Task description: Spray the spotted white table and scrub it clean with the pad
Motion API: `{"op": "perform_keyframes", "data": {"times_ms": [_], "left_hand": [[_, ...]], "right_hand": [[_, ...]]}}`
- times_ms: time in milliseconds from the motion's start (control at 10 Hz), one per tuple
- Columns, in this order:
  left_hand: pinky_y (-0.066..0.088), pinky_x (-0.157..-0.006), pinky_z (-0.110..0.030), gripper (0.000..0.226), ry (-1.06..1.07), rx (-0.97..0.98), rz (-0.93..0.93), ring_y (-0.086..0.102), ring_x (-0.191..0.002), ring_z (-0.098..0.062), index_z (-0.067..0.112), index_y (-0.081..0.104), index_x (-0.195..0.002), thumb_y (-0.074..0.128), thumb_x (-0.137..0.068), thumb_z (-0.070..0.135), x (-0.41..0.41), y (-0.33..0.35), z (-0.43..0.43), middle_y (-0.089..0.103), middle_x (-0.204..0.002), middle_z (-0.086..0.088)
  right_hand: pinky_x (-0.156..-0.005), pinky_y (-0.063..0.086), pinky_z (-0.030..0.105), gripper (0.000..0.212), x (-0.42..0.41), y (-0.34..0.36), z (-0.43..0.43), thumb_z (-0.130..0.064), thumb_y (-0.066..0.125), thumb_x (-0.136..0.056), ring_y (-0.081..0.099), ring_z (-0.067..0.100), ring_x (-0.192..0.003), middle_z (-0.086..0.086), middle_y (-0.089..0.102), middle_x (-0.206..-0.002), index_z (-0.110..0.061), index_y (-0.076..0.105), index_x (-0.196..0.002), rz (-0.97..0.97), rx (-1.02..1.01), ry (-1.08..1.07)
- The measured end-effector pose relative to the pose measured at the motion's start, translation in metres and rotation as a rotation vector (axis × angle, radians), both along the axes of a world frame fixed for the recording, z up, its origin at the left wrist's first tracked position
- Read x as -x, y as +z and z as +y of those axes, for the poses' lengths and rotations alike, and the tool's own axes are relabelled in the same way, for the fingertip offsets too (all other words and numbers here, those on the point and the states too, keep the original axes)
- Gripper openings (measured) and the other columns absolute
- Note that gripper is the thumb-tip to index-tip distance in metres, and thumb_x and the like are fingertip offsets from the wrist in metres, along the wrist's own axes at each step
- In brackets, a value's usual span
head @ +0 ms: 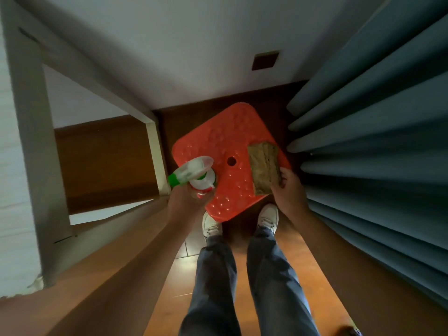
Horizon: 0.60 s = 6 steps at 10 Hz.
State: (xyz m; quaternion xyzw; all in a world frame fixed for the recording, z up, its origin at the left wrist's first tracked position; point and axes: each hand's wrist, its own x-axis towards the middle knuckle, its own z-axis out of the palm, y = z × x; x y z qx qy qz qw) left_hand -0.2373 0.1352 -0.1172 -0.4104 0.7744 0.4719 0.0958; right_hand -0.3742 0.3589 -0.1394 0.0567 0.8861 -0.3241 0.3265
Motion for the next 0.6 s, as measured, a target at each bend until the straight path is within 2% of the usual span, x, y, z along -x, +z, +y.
{"op": "perform_keyframes", "data": {"times_ms": [100, 200, 300, 400, 500, 600], "left_hand": [[0.054, -0.083, -0.024, 0.050, -0.018, 0.008, -0.002, 0.067, -0.099, 0.002, 0.051, 0.051, -0.109, 0.087, -0.078, 0.038, 0.002, -0.005, -0.001, 0.069, -0.104, 0.021], [0.048, -0.072, -0.015, 0.040, -0.026, 0.020, -0.008, 0.062, -0.087, 0.006, 0.049, 0.050, -0.096, 0.085, -0.083, 0.035, 0.001, 0.002, 0.003, 0.062, -0.089, 0.027], [0.043, -0.062, -0.007, 0.038, -0.013, 0.003, -0.003, 0.062, -0.084, 0.011, 0.044, 0.054, -0.107, 0.083, -0.084, 0.038, 0.001, 0.007, 0.010, 0.061, -0.090, 0.027], [0.050, -0.063, -0.011, 0.054, -0.038, -0.079, -0.052, 0.069, -0.090, -0.001, 0.033, 0.054, -0.129, 0.081, -0.084, 0.043, 0.006, 0.001, 0.014, 0.067, -0.101, 0.016], [0.050, -0.061, -0.016, 0.055, -0.142, -0.055, -0.070, 0.067, -0.084, -0.003, 0.027, 0.054, -0.132, 0.080, -0.086, 0.043, 0.014, -0.006, 0.015, 0.068, -0.104, 0.010], [0.048, -0.055, -0.013, 0.042, -0.185, -0.038, -0.077, 0.065, -0.079, -0.003, 0.030, 0.054, -0.122, 0.079, -0.088, 0.036, 0.018, -0.002, 0.014, 0.066, -0.097, 0.013]], "right_hand": [[-0.098, 0.050, 0.042, 0.054, -0.005, 0.011, 0.001, -0.033, 0.058, -0.094, 0.057, 0.023, -0.121, 0.004, 0.056, -0.137, -0.021, 0.045, -0.144, -0.015, -0.002, -0.005], [-0.100, 0.048, 0.043, 0.051, -0.013, 0.022, 0.008, -0.032, 0.059, -0.096, 0.056, 0.024, -0.123, 0.005, 0.055, -0.139, -0.019, 0.046, -0.143, -0.036, -0.013, -0.030], [-0.102, 0.047, 0.043, 0.040, -0.025, 0.038, 0.016, -0.025, 0.060, -0.096, 0.058, 0.023, -0.120, 0.004, 0.059, -0.134, -0.017, 0.053, -0.135, -0.048, 0.013, -0.101], [-0.096, 0.048, 0.033, 0.035, -0.038, 0.050, 0.015, -0.018, 0.060, -0.095, 0.060, 0.016, -0.111, 0.001, 0.063, -0.122, -0.016, 0.056, -0.130, -0.074, 0.106, -0.157], [-0.094, 0.050, 0.032, 0.032, -0.048, 0.049, 0.015, -0.018, 0.060, -0.093, 0.064, 0.013, -0.105, -0.002, 0.067, -0.116, -0.018, 0.059, -0.126, -0.111, 0.135, -0.141], [-0.095, 0.050, 0.035, 0.028, -0.050, 0.045, 0.019, -0.021, 0.058, -0.093, 0.063, 0.013, -0.104, -0.006, 0.066, -0.110, -0.021, 0.062, -0.121, -0.126, 0.092, -0.091]]}}
